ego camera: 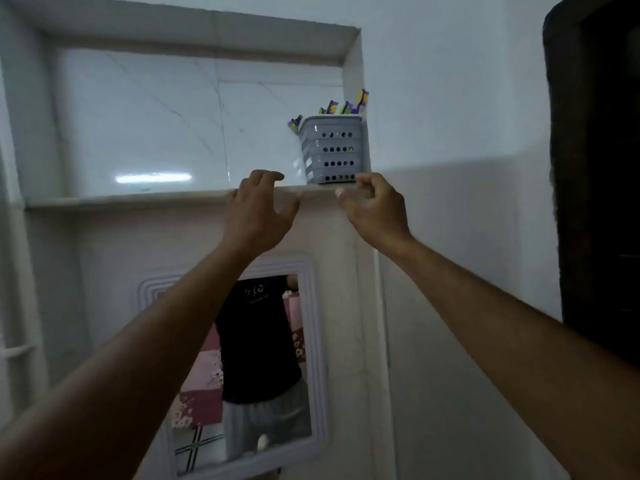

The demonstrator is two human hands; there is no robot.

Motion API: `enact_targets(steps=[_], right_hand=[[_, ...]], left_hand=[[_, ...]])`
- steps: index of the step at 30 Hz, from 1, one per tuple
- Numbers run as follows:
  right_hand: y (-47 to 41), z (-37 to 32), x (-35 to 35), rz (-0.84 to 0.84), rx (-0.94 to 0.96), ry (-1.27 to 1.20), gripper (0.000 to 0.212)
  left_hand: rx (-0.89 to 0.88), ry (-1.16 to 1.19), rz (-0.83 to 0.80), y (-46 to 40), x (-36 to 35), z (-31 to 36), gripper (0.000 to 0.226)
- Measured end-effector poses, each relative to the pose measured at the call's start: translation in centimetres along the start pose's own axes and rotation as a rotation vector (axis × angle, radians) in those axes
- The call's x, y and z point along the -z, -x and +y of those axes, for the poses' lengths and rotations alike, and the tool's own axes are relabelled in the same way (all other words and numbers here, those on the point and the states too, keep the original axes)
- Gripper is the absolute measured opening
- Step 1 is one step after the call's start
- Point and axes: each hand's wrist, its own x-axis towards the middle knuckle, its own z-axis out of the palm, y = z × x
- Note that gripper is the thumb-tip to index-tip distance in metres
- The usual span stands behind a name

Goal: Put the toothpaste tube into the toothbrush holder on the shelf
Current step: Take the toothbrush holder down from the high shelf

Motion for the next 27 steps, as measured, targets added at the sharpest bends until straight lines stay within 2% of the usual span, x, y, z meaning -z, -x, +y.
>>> enact_targets(steps=[6, 9, 16, 22, 27], right_hand=[[-4.8, -1.4, -3.6, 0.047, 0.034, 0.112, 0.088], [-6.7, -1.3, -4.9, 0.046, 0.019, 0.179, 0.108], [-8.7, -1.8, -6.1, 0.162, -0.048, 0.141, 0.120], [-8.0, -2.1, -5.1, 0.254, 0.009, 0.026, 0.146], [-7.6, -3.0, -3.4, 0.319, 0.014, -0.097, 0.135]], left_hand=[[0.006, -0.138, -0.107, -2.8, -1.9, -3.0, 0.064], [-0.010, -0.183, -0.075, -2.9, -2.9, -3.8, 0.059], [-0.021, -0.197, 0.023, -2.9, -3.8, -4.2, 0.054], [0.020, -0.190, 0.005, -2.9, -3.9, -3.5, 0.058], [0.049, -0.155, -0.002, -2.5, -3.6, -2.7, 0.058]])
